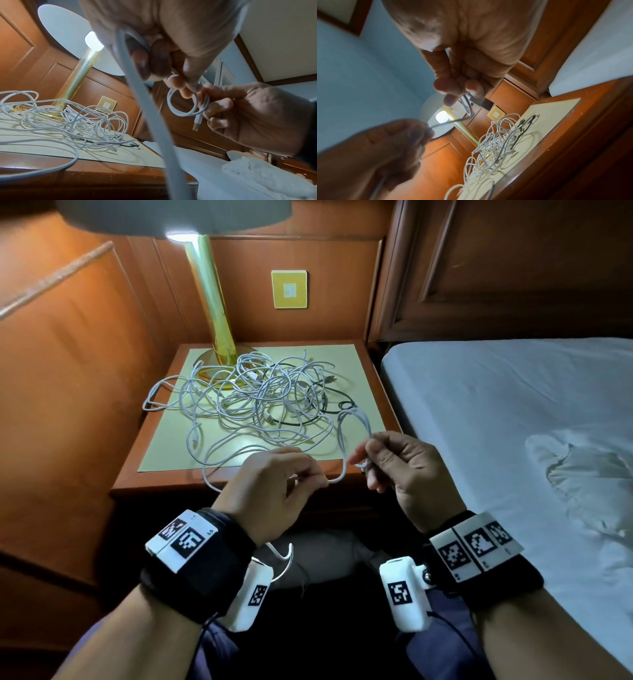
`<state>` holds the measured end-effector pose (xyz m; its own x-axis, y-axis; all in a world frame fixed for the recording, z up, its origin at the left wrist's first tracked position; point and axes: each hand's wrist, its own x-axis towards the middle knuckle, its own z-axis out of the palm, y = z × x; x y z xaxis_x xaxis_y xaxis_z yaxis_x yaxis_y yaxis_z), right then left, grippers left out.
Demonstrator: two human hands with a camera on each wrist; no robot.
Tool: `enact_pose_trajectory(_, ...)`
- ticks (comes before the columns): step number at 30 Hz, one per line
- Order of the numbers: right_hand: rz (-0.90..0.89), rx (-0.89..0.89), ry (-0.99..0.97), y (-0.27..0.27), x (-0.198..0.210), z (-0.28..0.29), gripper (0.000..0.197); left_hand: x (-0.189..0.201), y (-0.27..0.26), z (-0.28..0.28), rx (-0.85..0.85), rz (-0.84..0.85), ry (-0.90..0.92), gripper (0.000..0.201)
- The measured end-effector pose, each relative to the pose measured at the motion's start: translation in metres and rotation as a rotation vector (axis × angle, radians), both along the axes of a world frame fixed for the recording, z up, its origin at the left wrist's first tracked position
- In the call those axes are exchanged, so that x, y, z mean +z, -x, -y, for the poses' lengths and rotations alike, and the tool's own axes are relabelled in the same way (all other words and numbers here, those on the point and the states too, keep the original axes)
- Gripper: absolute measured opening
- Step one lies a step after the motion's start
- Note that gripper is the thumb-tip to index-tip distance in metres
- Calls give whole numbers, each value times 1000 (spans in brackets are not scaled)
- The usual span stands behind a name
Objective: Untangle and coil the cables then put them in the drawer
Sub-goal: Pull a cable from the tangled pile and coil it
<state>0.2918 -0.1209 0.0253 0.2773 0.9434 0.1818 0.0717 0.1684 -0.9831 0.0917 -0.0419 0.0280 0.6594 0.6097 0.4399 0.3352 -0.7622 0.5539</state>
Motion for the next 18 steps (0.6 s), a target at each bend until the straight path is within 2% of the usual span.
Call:
enact_pose_trajectory(3, 229, 31, 16, 4, -3, 3, 23, 0, 0, 0, -23, 42, 3, 8)
enact_pose_trajectory(5, 298, 56, 44, 7, -5, 4, 20, 1, 1, 0, -42, 66, 14, 5)
enact_pose_trajectory(8, 285, 114, 90, 12, -6, 4, 20, 2, -1, 2, -62, 93, 19, 5)
enact_pose_trajectory(11, 201, 149, 108, 16, -7, 1, 24, 0, 0, 1, -20, 158, 46, 14)
enact_pose_trajectory(13, 139, 116, 112, 15, -9, -1, 27, -1, 2, -3, 47, 182, 80, 19)
enact_pose_trajectory(15, 104, 54, 119, 10, -10, -3, 28, -2, 7, -9, 86, 181, 117, 16)
enact_pose_trajectory(18, 137, 1, 145, 2, -10, -3, 28, -5, 15, -16, 68, 182, 180, 10)
